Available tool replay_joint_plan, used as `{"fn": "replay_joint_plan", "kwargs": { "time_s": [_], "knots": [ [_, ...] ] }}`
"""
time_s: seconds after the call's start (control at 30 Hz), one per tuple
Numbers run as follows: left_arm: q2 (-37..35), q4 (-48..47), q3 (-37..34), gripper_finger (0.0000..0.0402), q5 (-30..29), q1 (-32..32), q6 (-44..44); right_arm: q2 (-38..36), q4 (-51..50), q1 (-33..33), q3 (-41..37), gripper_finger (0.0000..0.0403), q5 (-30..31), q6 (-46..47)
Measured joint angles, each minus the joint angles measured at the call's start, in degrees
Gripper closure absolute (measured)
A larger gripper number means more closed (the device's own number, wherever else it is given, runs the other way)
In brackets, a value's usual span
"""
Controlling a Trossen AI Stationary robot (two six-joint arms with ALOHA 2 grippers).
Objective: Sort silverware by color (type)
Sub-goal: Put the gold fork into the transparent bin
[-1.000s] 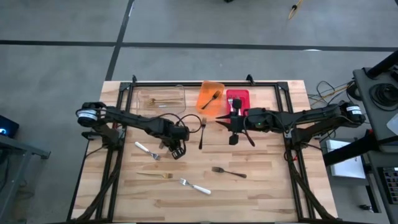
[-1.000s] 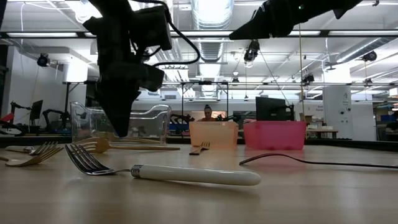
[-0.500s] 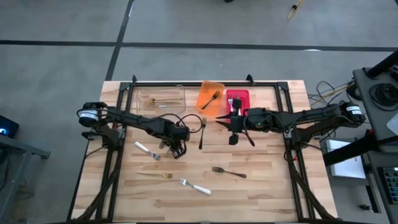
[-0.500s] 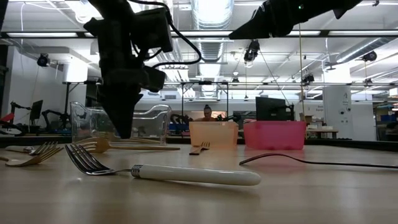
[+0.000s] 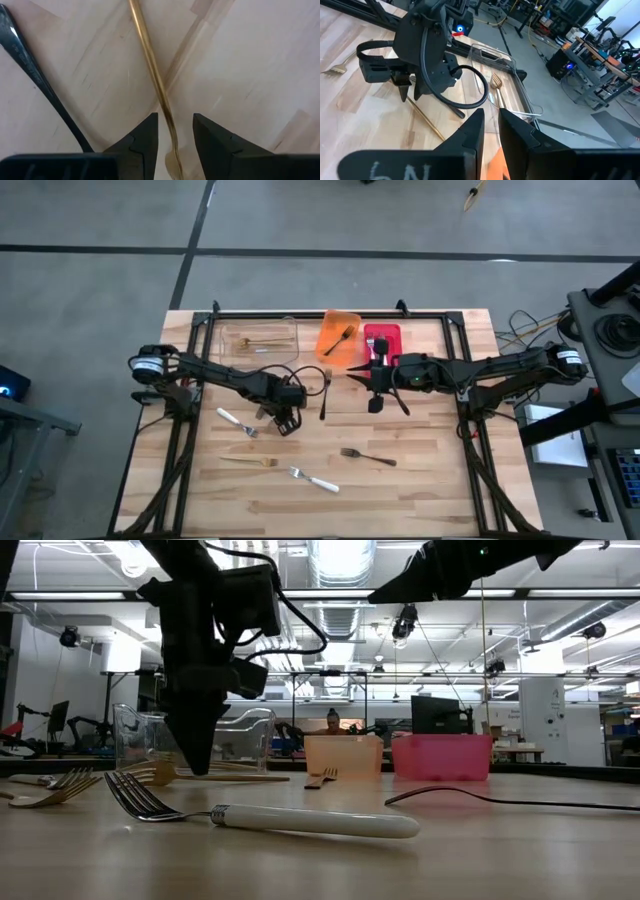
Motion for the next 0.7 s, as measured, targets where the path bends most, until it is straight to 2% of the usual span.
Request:
{"fn": "replay_joint_plan", "kwargs": {
  "time_s": [0.7],
  "knots": [
    [2.4, -0.1, 0.0, 0.0296, 0.0, 0.0, 1.1, 0.0, -0.2, 0.0, 0.0, 0.0356, 0.0, -0.1]
  ]
}}
